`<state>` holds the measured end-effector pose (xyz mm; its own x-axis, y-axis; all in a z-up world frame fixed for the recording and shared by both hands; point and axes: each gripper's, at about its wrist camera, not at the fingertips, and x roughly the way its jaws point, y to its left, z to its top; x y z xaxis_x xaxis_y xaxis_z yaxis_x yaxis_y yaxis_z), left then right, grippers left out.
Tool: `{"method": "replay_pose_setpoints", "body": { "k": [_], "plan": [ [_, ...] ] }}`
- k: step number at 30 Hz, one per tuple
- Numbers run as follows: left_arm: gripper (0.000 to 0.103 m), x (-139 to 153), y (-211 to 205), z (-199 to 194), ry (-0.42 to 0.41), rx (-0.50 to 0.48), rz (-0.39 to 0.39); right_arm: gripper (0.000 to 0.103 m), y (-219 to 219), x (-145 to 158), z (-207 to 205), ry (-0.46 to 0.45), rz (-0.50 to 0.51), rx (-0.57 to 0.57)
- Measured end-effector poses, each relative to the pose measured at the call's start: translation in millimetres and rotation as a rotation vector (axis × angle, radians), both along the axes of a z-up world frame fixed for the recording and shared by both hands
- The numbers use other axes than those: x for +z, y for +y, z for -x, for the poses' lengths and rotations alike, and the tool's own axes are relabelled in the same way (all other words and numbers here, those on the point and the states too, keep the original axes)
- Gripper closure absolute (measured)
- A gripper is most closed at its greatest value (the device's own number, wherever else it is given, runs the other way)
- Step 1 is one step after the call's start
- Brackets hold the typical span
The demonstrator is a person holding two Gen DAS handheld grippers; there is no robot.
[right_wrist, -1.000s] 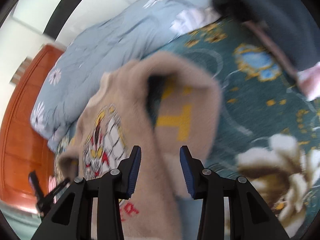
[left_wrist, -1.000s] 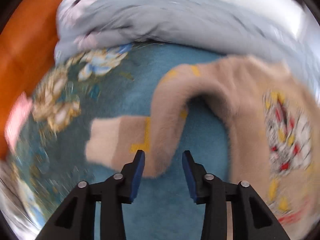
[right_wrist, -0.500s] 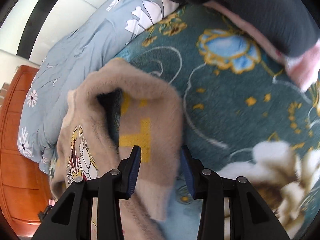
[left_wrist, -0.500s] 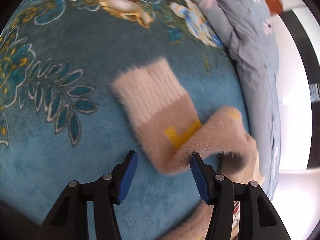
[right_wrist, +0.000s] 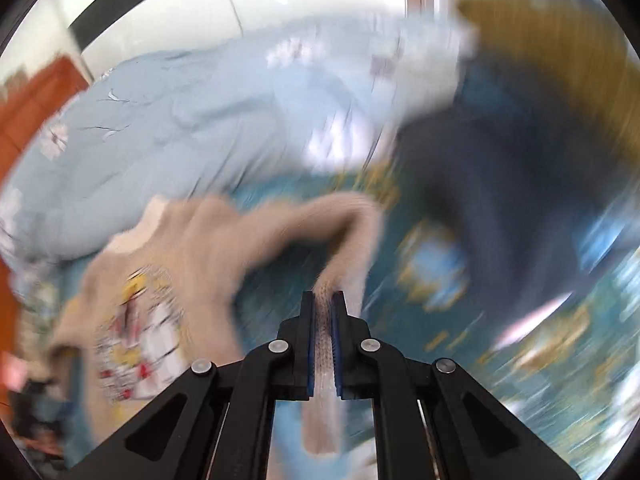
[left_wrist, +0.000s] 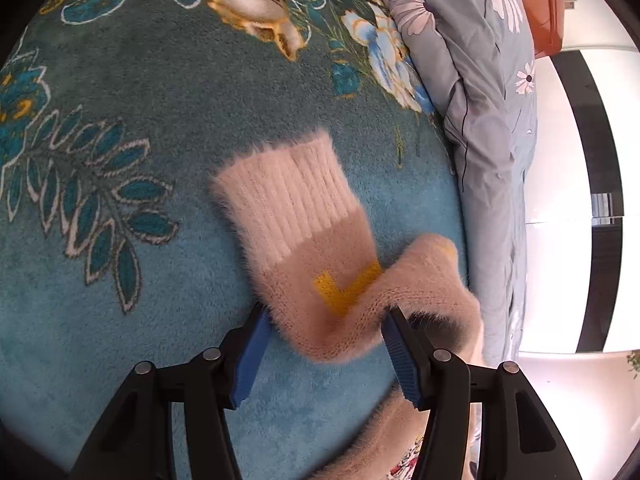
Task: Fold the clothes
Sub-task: 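Grasp a sleeve cuff with the left gripper while the right gripper grasps the other cuff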
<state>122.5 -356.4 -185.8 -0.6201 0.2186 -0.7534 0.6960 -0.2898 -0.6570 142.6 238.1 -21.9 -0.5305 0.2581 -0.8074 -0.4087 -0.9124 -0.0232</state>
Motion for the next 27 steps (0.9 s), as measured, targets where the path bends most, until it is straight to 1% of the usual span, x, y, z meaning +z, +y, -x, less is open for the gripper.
{"method": "replay_pose_setpoints", "body": {
  "k": [1, 2, 3, 5, 6, 9, 12, 15, 17, 18, 19, 20, 21, 22, 23, 24, 25, 27],
  "plan": [
    [0.042, 0.2, -0.9, -0.5, 0.005, 0.008, -0.008, 0.096, -7.6, 7.2, 0.6, -0.008, -0.129, 0.017],
    [0.042, 0.5, -1.8, -0.9, 0.01, 0.016, -0.016, 0.096, -15.4, 8.0, 1.9, -0.033, -0.24, 0.044],
    [0.042, 0.7, -3.0, -0.9, 0.014, 0.023, -0.022, 0.096, -21.4, 2.3, 2.8, -0.072, -0.317, 0.075],
    [0.042, 0.8, -5.5, -0.3, 0.018, 0.033, -0.031, 0.096, -28.5, -16.6, 3.2, -0.16, -0.407, 0.129],
    [0.042, 1.3, -6.6, -0.3, 0.021, 0.038, -0.034, 0.096, -29.0, -27.6, 2.2, -0.202, -0.43, 0.145],
    [0.042, 5.8, -9.5, -0.7, 0.034, 0.047, -0.032, 0.096, -17.9, -59.0, -6.8, -0.305, -0.417, 0.139],
    [0.039, 8.6, -14.2, -0.3, 0.04, 0.06, -0.021, 0.096, -7.4, -76.5, -19.8, -0.356, -0.366, 0.133],
    [0.039, 4.0, -22.8, 1.6, 0.02, 0.088, -0.02, 0.096, -12.5, -79.7, -26.0, -0.381, -0.374, 0.174],
    [0.039, 0.4, -30.1, 3.8, 0.022, 0.116, -0.038, 0.096, -14.5, -77.4, -26.8, -0.385, -0.376, 0.188],
    [0.041, 0.5, -32.9, 5.4, 0.023, 0.124, -0.04, 0.096, -14.0, -75.3, -25.8, -0.381, -0.366, 0.185],
    [0.041, 2.0, -34.6, 8.1, 0.013, 0.124, -0.023, 0.096, -12.4, -71.8, -25.8, -0.375, -0.349, 0.18],
    [0.049, 3.8, -35.8, 11.5, -0.005, 0.12, 0.004, 0.095, -11.8, -68.5, -25.4, -0.37, -0.334, 0.174],
    [0.067, 5.6, -36.9, 14.9, -0.022, 0.115, 0.03, 0.095, -13.1, -65.3, -24.6, -0.366, -0.32, 0.169],
    [0.077, 6.6, -38.2, 19.0, -0.044, 0.107, 0.053, 0.092, -15.1, -61.9, -23.8, -0.359, -0.306, 0.165],
    [0.091, 6.6, -39.9, 23.4, -0.063, 0.097, 0.066, 0.088, -16.9, -57.9, -24.6, -0.35, -0.295, 0.162],
    [0.091, 7.2, -42.4, 27.3, -0.071, 0.093, 0.074, 0.085, -18.4, -53.2, -27.0, -0.337, -0.29, 0.16],
    [0.092, 9.8, -45.2, 31.1, -0.074, 0.093, 0.089, 0.081, -19.9, -48.5, -29.4, -0.324, -0.284, 0.157],
    [0.093, 24.1, -51.6, 44.0, -0.081, 0.067, 0.175, 0.076, -22.9, -39.0, -34.2, -0.299, -0.272, 0.153]
  ]
}}
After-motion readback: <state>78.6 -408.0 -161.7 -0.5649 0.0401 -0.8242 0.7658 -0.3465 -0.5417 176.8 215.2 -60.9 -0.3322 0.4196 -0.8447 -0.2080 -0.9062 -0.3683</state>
